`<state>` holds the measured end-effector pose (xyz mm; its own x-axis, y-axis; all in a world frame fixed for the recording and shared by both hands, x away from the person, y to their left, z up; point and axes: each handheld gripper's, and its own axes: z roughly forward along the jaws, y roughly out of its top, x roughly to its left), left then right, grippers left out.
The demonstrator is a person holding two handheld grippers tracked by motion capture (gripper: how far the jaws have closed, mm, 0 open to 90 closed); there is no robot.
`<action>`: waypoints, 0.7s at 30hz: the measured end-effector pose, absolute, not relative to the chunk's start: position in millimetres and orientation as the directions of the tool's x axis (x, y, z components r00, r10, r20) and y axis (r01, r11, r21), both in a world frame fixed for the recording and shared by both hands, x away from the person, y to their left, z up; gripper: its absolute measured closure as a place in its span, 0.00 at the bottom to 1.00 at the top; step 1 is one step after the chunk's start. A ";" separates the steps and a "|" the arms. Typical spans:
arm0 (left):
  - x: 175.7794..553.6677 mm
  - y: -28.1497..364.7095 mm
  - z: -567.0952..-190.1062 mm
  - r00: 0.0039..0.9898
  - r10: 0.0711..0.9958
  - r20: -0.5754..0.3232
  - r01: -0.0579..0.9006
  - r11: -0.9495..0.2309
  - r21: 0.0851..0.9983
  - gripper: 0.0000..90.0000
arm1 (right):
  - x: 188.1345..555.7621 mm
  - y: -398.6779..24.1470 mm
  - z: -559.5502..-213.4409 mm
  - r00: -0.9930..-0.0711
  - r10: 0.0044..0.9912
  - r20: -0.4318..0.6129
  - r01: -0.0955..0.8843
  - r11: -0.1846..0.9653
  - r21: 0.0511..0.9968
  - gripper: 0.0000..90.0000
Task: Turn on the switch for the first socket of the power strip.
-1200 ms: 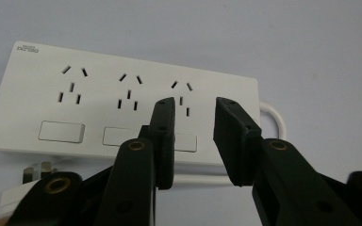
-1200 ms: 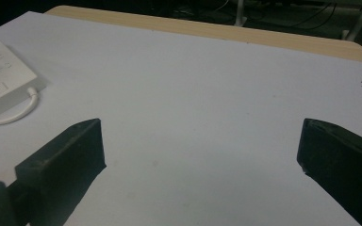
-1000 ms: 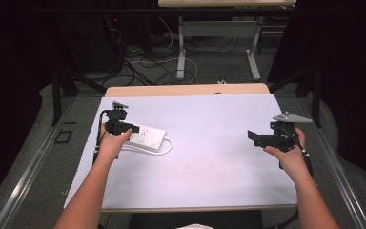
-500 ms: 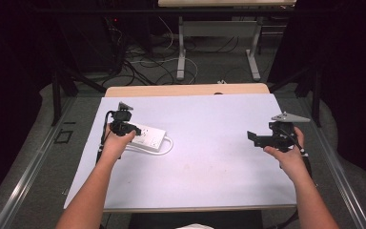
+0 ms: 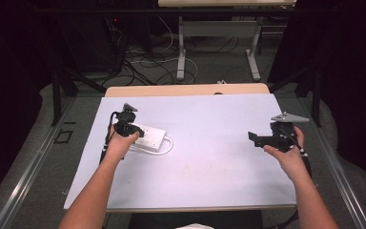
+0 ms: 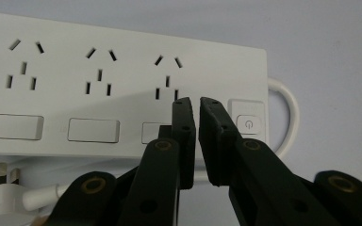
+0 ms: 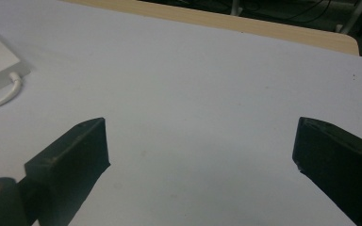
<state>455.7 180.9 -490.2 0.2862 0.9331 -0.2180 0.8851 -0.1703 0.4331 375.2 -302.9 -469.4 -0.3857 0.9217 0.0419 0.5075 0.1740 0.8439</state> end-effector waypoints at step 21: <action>458.7 173.8 -502.9 0.294 0.936 -0.195 0.895 -0.198 0.399 0.96 | 375.4 -303.2 -469.4 -0.393 0.918 0.056 0.513 0.168 0.842 0.04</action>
<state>458.7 173.8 -502.9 0.2941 0.9357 -0.1947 0.8953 -0.1984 0.3988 375.4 -303.2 -469.4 -0.3929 0.9179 0.0563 0.5132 0.1680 0.8417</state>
